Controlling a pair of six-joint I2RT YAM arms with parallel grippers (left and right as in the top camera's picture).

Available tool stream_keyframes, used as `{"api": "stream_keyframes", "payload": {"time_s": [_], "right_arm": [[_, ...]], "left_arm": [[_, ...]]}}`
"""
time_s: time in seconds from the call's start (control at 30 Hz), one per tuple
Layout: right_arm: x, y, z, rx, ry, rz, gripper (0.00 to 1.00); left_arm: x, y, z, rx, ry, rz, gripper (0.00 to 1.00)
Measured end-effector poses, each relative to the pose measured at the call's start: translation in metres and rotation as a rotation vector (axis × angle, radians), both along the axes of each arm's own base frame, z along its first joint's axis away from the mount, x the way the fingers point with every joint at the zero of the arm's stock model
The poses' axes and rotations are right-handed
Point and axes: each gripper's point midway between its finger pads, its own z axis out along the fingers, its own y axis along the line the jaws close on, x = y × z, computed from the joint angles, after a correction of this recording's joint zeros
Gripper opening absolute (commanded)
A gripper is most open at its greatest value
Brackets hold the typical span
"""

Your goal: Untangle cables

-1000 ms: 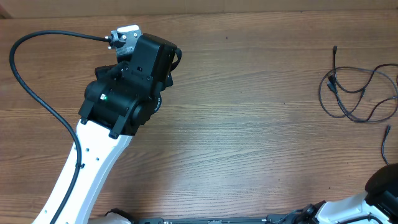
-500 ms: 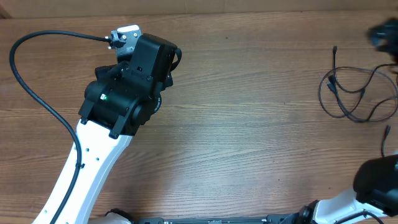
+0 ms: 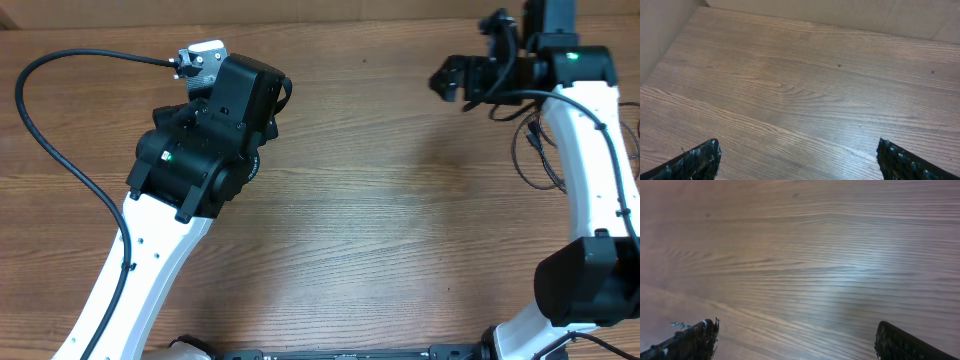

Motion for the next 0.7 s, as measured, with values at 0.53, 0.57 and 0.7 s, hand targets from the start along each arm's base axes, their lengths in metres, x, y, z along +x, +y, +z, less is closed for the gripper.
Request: {"api": "stream_keyframes", "payload": {"time_s": [0.53,0.57,0.7], "right_arm": [[-0.006,0.03,0.0,0.0,-0.002,0.075,1.0],[-0.006,0.03,0.0,0.0,-0.002,0.075,1.0],[-0.006,0.03,0.0,0.0,-0.002,0.075,1.0]], "left_arm": [[0.0,0.0,0.0,0.0,0.0,0.0,1.0],[0.0,0.0,0.0,0.0,0.0,0.0,1.0],[0.0,0.0,0.0,0.0,0.0,0.0,1.0]]}}
